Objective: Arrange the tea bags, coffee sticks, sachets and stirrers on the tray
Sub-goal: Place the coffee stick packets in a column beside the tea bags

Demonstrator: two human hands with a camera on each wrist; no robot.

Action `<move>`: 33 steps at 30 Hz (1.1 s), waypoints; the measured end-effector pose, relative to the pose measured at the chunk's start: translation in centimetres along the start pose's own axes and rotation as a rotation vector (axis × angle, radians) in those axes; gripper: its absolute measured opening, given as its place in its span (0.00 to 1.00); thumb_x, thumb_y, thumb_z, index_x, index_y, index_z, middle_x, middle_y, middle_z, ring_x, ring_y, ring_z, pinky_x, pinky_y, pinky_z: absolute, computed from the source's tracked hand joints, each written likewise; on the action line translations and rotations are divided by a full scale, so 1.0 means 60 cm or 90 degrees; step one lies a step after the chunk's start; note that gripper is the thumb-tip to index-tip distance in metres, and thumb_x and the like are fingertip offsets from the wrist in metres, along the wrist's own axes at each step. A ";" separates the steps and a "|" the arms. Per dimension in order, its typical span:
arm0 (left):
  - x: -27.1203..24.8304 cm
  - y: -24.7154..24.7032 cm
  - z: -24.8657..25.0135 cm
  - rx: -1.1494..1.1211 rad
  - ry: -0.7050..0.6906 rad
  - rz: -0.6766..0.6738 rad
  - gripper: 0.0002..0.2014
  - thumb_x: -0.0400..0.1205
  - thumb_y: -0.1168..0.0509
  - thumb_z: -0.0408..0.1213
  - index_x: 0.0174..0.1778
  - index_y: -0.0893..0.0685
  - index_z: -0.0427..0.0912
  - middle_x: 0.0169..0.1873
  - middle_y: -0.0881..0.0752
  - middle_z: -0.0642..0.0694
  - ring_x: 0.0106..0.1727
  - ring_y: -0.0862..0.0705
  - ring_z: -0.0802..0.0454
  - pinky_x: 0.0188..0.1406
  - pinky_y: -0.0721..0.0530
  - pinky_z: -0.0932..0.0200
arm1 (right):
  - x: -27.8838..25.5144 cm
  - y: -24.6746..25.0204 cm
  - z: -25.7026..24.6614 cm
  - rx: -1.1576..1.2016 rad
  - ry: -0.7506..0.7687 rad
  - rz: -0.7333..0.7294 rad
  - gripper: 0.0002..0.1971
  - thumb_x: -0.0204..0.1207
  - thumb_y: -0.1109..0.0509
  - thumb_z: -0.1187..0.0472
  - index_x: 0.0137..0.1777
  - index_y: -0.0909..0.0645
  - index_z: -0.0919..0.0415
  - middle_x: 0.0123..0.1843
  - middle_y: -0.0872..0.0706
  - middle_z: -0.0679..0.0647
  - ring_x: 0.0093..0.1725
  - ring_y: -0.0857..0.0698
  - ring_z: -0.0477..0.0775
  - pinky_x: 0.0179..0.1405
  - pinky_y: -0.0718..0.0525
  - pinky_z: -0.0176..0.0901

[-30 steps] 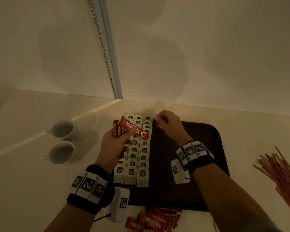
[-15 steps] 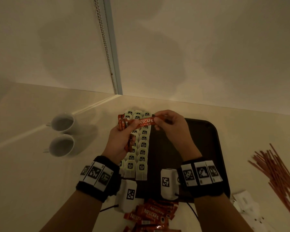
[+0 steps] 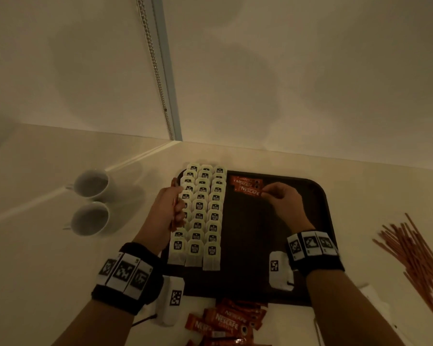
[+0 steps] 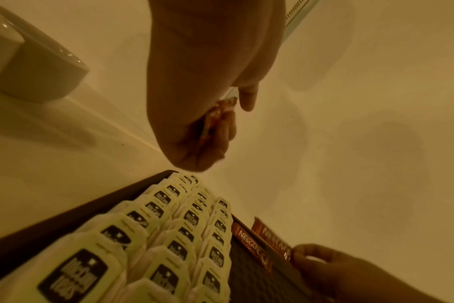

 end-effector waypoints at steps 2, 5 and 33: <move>0.002 0.002 -0.001 -0.036 0.036 -0.030 0.02 0.84 0.46 0.39 0.47 0.31 0.45 0.22 0.31 0.52 0.21 0.34 0.56 0.27 0.32 0.58 | 0.019 -0.009 0.019 -0.024 -0.008 -0.016 0.06 0.73 0.27 0.65 0.48 0.16 0.56 0.49 0.16 0.46 0.50 0.19 0.42 0.58 0.22 0.39; 0.000 0.003 -0.001 -0.044 0.041 -0.060 0.04 0.83 0.49 0.35 0.51 0.32 0.43 0.23 0.29 0.52 0.22 0.34 0.56 0.21 0.33 0.62 | 0.037 -0.026 0.029 -0.049 -0.011 -0.030 0.06 0.73 0.26 0.65 0.49 0.16 0.57 0.50 0.17 0.47 0.52 0.21 0.44 0.58 0.24 0.39; -0.014 -0.019 0.001 0.007 -0.015 -0.069 0.08 0.86 0.42 0.31 0.56 0.20 0.42 0.45 0.12 0.42 0.48 0.12 0.45 0.44 0.11 0.49 | 0.080 -0.058 0.029 -0.090 0.029 0.065 0.10 0.73 0.26 0.60 0.52 0.21 0.59 0.54 0.18 0.55 0.55 0.19 0.52 0.57 0.20 0.43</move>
Point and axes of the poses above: each hand's wrist, its own x-axis towards the middle knuckle, its own y-axis out of the back of the hand, z = x × y, the point moved 1 cm from there along x, towards the middle knuckle
